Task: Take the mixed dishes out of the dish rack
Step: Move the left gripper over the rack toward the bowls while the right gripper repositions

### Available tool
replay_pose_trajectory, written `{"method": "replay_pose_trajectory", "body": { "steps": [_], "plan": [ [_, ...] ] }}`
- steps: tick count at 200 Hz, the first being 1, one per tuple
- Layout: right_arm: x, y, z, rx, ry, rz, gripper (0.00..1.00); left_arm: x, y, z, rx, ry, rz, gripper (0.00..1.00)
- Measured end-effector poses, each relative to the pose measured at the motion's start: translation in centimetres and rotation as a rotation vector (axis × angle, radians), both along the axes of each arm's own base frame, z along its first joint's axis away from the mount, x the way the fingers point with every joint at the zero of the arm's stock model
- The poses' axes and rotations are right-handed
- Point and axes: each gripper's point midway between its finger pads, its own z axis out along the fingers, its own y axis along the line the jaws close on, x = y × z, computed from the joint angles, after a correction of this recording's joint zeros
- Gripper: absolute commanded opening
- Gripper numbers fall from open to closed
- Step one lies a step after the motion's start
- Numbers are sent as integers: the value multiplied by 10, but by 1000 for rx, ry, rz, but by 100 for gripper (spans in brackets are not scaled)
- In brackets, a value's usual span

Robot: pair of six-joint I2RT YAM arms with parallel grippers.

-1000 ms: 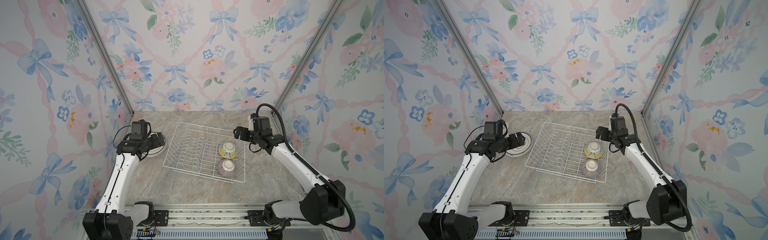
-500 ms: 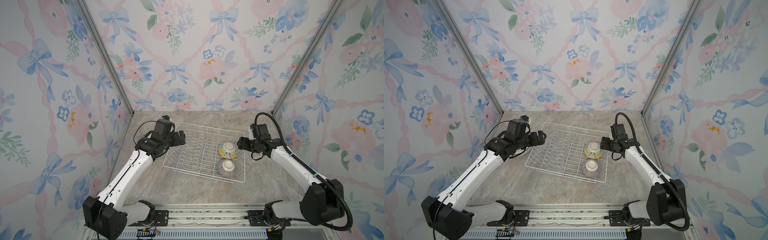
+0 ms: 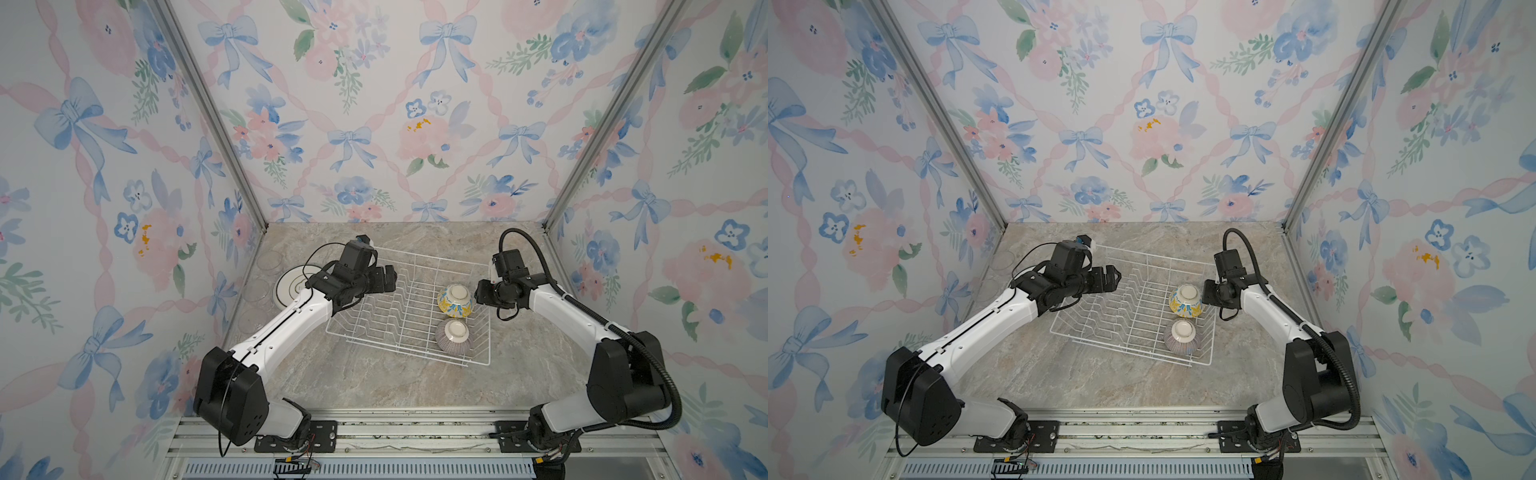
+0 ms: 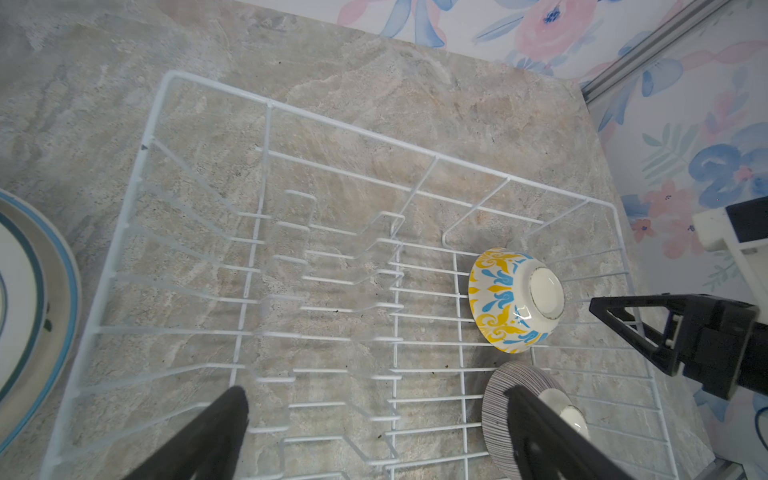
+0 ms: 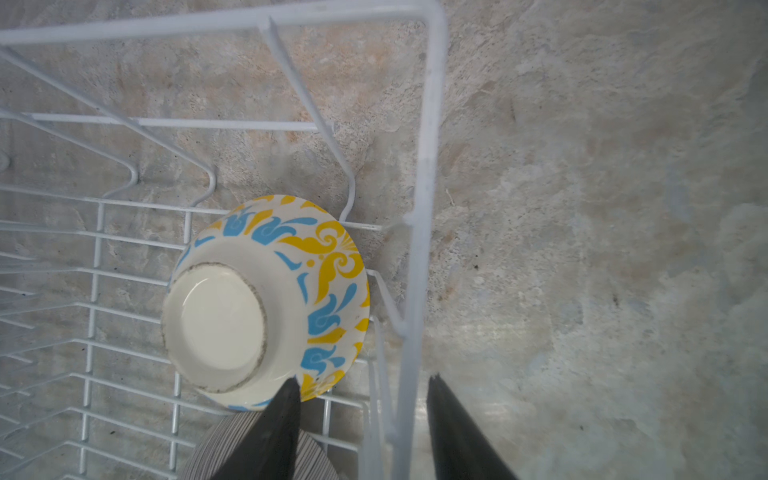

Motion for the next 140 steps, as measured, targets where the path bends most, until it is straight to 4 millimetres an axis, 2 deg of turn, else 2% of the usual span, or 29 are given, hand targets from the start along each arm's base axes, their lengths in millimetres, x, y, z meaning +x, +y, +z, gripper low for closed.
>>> {"method": "replay_pose_trajectory", "body": {
  "steps": [48, 83, 105, 140],
  "plan": [
    [10, -6, 1, -37, -2, -13, 7, 2, -9, 2, -24, -15, -19, 98],
    [20, -3, 1, -20, 3, -33, 0, 5, -13, -3, -28, -6, -28, 98],
    [30, -1, 2, -34, 4, -14, 0, 5, -16, -11, -25, 15, -36, 98],
    [58, 7, 3, -57, -8, 44, 0, 5, -24, -19, -32, 31, -60, 98]
  ]
}}
